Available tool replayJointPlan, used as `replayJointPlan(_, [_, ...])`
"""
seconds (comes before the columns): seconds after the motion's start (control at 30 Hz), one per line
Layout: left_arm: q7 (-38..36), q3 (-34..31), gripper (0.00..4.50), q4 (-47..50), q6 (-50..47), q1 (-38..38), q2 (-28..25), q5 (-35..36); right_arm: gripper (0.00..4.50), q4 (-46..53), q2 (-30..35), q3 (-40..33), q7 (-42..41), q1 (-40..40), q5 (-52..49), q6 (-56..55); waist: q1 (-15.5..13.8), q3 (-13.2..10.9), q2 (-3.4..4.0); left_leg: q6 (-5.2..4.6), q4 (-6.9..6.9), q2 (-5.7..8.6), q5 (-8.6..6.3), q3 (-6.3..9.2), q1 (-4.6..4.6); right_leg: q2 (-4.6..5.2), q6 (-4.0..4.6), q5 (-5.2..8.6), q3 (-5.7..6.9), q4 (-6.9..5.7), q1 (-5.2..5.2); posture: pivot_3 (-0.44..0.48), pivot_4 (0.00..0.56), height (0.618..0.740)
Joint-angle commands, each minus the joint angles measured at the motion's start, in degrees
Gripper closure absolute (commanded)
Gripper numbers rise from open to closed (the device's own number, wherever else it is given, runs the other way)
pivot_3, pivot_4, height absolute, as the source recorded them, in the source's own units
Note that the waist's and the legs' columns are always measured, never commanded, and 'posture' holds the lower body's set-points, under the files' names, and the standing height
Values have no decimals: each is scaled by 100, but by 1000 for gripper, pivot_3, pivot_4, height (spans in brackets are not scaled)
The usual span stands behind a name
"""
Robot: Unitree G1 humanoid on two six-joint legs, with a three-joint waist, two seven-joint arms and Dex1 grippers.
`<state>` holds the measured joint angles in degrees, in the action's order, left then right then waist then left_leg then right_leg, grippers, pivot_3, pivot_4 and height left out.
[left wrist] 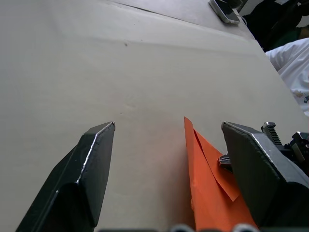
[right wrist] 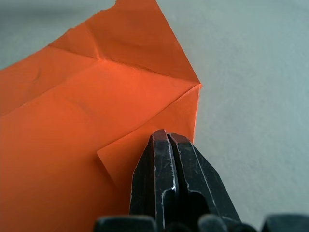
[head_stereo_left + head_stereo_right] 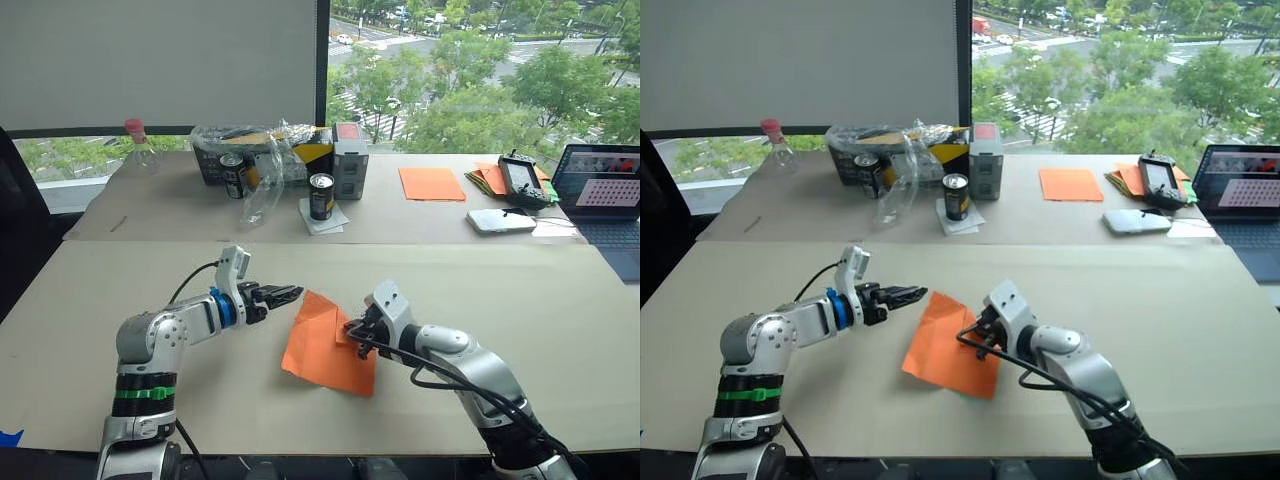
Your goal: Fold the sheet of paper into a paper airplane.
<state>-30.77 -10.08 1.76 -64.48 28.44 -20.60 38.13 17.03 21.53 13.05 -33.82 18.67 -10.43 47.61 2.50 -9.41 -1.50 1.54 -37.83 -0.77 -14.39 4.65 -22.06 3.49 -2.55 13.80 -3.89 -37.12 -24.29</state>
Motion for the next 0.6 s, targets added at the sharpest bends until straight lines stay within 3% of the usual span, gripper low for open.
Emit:
replayJointPlan(0.03, [-53,204,932,160,27,47,59,49,4500,76,19,55,12,-63,-17,-121,-3,0,0,0,0,0,0,0,2,0,0,0,0,0,1,0,150,720])
replayJointPlan(0.27, [-15,311,932,55,69,235,270,78,4500,100,-56,131,107,-138,10,-104,2,0,0,0,0,0,0,0,6,-1,0,0,0,-1,3,0,150,720])
replayJointPlan(0.6, [-150,834,4220,-85,117,360,236,-74,4500,181,-99,184,196,-164,-17,-163,7,0,0,0,0,-1,0,0,7,-1,0,0,0,-2,5,0,150,720])
